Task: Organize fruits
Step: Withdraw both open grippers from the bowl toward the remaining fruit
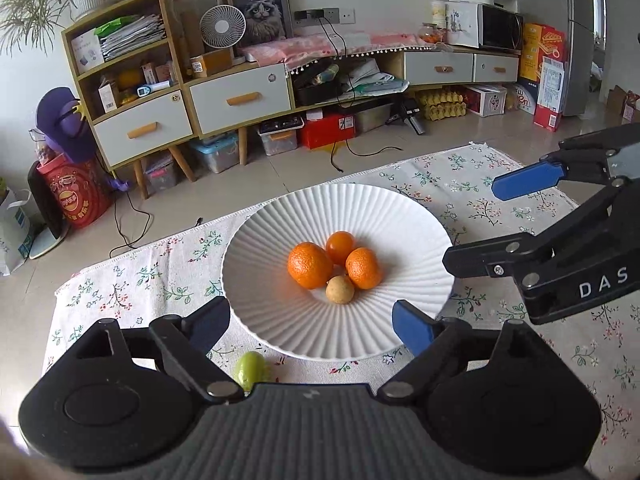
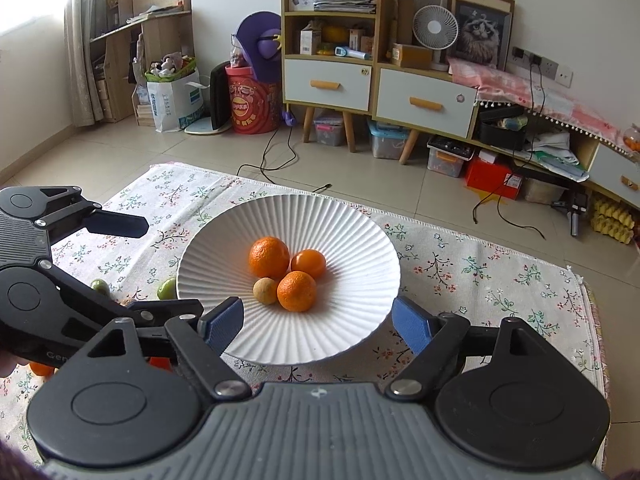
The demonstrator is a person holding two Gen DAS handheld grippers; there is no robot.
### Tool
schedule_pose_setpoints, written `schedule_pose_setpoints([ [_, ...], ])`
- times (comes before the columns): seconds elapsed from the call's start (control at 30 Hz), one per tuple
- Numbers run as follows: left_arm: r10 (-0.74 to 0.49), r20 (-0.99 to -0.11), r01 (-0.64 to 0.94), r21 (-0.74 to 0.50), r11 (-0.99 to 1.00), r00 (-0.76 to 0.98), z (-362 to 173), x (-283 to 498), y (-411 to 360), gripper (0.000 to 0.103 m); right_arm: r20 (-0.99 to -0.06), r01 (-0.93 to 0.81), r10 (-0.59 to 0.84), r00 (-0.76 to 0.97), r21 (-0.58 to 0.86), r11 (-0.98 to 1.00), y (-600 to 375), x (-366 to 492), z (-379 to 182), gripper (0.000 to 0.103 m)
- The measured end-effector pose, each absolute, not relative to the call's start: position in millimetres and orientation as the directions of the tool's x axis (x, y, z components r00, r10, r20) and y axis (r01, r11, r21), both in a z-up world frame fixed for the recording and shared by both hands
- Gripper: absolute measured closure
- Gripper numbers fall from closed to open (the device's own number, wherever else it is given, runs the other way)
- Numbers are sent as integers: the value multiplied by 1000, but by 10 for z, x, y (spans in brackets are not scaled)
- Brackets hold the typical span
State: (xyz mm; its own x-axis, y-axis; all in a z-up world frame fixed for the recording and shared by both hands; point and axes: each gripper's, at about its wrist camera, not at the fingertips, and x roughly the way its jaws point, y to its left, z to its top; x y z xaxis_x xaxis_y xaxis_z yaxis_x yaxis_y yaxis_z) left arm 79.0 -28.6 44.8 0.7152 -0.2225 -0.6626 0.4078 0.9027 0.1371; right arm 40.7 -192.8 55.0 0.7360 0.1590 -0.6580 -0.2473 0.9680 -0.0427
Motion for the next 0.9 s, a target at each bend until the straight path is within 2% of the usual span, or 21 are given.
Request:
schedule_pose_setpoints([
  [0.17,-201,-676,391,140,910,709,494,656,-222,9,-652,-248,172,739,-26,968,-1883,269,631,14],
  [0.37,-183,-691,370,131,920,699,480,496,-116,4,-655,-219,173,736,12,976,-1862,117,640,10],
  [0.63,-164,-706,339,114,934,689,326,389,53,4,-671,-195,175,720,46,980,-1854,-24,438,8],
  [0.9,-136,-659,320,167,933,740,289,107,287,4,-675,-218,174,717,20,976,-1808,-259,331,6],
])
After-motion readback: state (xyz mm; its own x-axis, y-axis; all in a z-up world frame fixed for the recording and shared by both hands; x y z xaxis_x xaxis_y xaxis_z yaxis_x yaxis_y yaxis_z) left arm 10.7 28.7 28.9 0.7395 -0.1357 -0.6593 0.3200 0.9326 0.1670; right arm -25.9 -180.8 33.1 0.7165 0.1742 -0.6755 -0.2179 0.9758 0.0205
